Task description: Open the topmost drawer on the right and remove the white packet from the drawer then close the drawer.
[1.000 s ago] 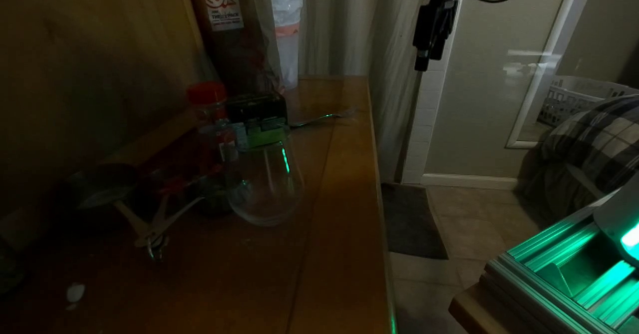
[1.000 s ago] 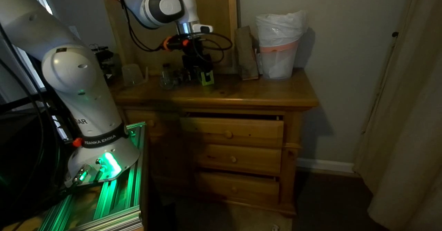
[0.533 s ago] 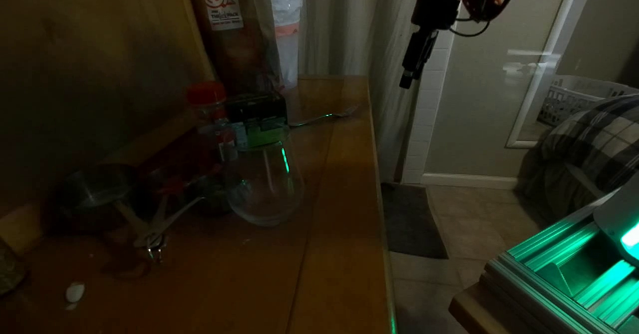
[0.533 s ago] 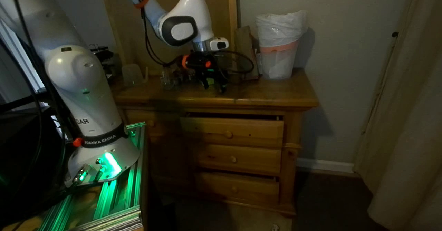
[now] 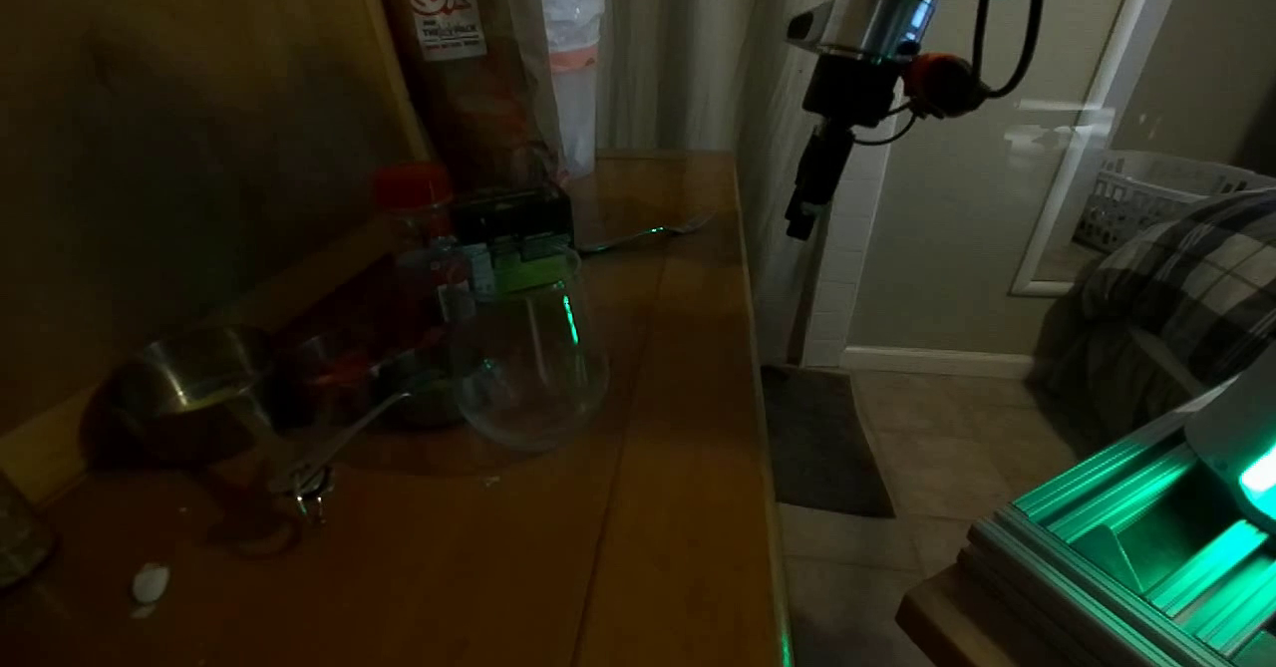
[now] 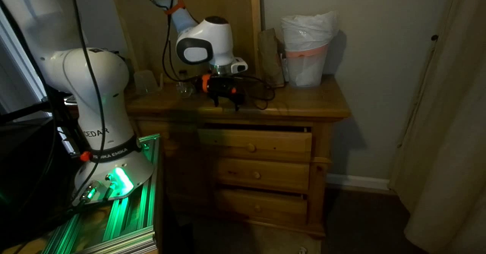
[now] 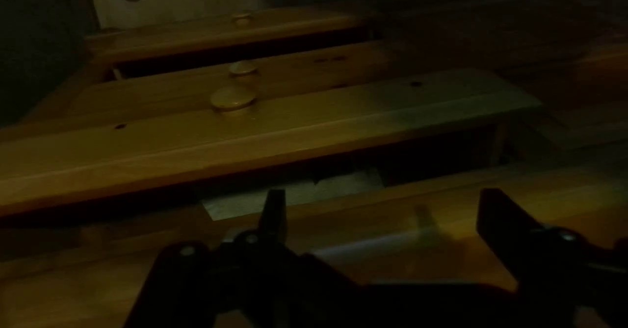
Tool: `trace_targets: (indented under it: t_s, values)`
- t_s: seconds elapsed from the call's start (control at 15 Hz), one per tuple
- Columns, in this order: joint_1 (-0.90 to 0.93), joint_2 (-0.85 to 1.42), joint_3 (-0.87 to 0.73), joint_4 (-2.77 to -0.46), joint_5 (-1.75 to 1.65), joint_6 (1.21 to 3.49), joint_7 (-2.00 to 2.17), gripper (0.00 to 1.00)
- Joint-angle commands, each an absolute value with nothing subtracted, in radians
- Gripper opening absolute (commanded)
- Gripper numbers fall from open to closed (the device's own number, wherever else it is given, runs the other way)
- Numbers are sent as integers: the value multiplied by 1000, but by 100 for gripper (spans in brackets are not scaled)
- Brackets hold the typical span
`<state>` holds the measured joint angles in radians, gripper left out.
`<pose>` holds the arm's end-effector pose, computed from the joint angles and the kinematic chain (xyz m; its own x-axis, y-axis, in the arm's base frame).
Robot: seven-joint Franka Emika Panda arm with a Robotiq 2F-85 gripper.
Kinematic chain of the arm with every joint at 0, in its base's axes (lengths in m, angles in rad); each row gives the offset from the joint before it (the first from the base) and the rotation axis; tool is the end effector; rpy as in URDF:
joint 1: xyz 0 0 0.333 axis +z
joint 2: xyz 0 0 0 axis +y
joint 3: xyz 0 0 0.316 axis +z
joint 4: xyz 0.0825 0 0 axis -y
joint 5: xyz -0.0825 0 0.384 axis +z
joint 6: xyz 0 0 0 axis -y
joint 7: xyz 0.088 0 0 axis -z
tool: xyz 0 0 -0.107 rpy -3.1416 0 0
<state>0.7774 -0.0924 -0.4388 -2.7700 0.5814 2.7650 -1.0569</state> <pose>0.3729 0.1110 0.2425 0.6472 0.7254 0.2344 0.7610 -0.6330 -0.1422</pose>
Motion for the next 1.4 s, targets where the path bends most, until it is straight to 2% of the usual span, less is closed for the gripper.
trace_targets:
  t_s: [0.0,0.13,0.2,0.47,0.8,1.33]
  values:
    - [775,-27,-526,-2771,702,2726,-1324,100]
    - [770,-8,-554,-2772,819,2686,-1469,100]
    - [771,-32,-537,-2772,724,2718,-1345,100]
    - [762,11,-563,-2763,823,2705,-1463,100]
    - [716,114,-586,-2728,1178,2667,-1789,100]
    - [656,362,-534,-2640,1664,2480,-2191,100]
